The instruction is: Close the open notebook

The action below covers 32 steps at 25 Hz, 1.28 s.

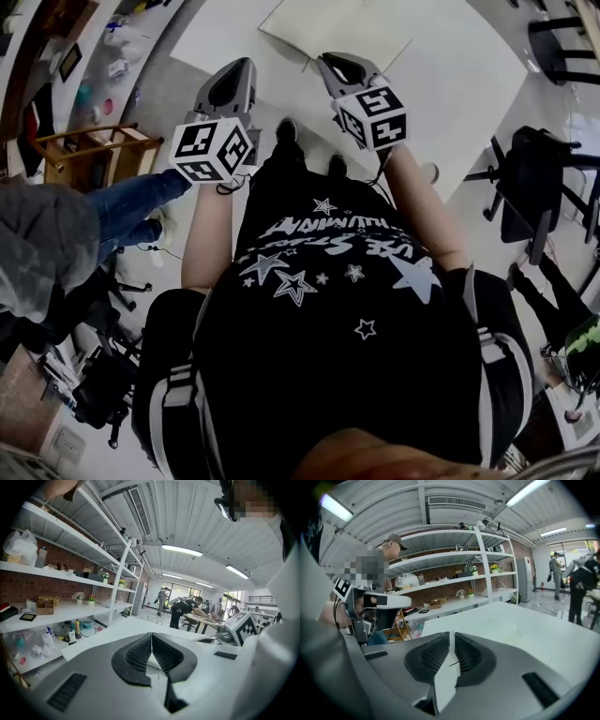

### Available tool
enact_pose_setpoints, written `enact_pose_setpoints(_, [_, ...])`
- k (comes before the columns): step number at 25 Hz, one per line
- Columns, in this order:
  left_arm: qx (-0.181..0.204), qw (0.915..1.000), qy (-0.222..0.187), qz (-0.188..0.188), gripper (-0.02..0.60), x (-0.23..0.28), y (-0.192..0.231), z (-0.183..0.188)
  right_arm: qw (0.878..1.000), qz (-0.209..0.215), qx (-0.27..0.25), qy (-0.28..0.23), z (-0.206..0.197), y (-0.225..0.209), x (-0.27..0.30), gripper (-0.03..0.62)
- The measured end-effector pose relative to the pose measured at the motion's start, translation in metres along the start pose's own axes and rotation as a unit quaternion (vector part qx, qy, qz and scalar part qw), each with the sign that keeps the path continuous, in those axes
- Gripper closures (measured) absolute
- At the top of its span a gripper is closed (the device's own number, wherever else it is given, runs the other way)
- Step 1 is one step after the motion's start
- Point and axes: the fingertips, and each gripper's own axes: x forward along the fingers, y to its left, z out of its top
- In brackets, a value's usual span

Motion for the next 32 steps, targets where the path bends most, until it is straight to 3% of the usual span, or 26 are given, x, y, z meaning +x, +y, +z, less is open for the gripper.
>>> enact_pose_setpoints(8, [0.0, 0.9988, 0.048, -0.009, 0.568, 0.053, 0.059, -0.011, 0.994, -0.038, -0.067, 0.076, -0.002, -0.002, 0.082, 0.493])
enact_pose_setpoints(18, [-0.017, 0.9972, 0.072, -0.009, 0.568, 0.082, 0.11, -0.019, 0.978, -0.063, -0.132, 0.149, -0.007, -0.001, 0.166, 0.479])
enact_pose_setpoints(27, [-0.017, 0.9963, 0.084, -0.008, 0.568, 0.097, 0.136, -0.022, 0.964, -0.095, -0.135, 0.209, -0.024, -0.013, 0.21, 0.479])
enact_pose_setpoints(32, [-0.021, 0.9957, 0.09, -0.01, 0.568, 0.099, 0.144, -0.025, 0.965, -0.089, -0.124, 0.212, -0.024, -0.012, 0.212, 0.479])
